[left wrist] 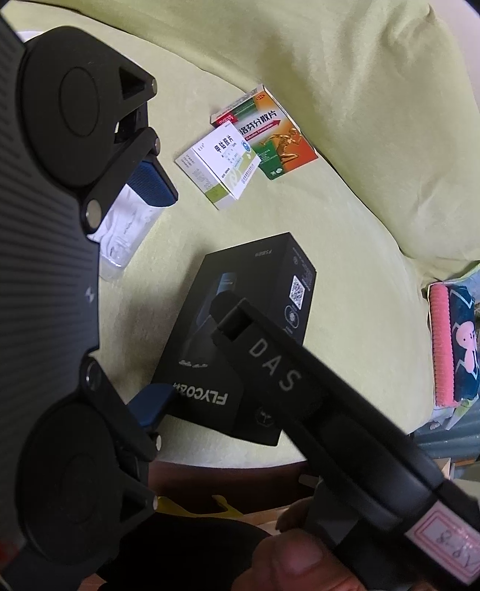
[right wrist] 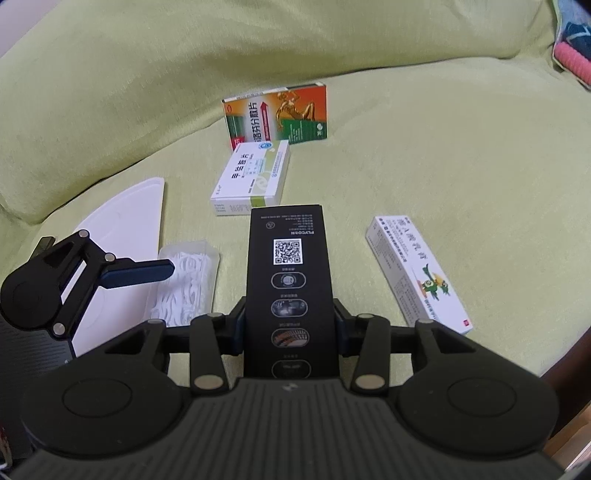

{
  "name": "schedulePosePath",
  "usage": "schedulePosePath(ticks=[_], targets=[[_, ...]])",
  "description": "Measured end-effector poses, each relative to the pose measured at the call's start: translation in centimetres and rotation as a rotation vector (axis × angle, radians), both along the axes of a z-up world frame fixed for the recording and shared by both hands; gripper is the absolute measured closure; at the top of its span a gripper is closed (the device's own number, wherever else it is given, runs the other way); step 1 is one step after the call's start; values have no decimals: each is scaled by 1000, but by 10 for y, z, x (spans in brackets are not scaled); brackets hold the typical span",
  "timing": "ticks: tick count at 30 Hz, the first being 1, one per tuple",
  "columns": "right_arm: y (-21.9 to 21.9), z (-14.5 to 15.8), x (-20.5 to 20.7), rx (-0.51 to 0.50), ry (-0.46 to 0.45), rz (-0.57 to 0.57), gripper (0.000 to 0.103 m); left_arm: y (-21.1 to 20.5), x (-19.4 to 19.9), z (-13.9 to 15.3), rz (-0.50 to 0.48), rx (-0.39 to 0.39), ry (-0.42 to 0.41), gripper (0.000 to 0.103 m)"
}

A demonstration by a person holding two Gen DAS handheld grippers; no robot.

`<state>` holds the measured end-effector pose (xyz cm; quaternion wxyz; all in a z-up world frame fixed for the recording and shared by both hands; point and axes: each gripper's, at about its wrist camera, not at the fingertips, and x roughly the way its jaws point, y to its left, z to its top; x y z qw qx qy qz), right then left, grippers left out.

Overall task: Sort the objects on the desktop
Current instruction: 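Lift the black FLYCO box with the right gripper off the sofa, then carry the FLYCO box with the right gripper over the white bin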

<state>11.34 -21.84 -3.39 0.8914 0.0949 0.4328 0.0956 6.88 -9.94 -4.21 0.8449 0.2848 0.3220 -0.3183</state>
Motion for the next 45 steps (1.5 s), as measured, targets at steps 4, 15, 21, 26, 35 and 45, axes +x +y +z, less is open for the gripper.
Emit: schedulePosePath(ticks=[4,15,21,26,35,45], targets=[[-5,5,-3,0,-13,-16,64,-3,-2,3,-12,-4,-1,0],[-20,16,-14,-15,-43,-57,63,-23,-7,12,-65,-2,-18,0],[-36,22,-24,-24,-59,-90,64,-43,-13,16,-109,-3,-30,0],[-54,25,-36,-29,-69,-121,64,-66,-23,21,-156,5,-41,0],[-114,28,-88,-35,-91,-285,64,-142,-61,25,-381,31,-70,0],[-189,22,-165,-71,-77,-513,64,-238,-109,6,-673,80,-96,0]])
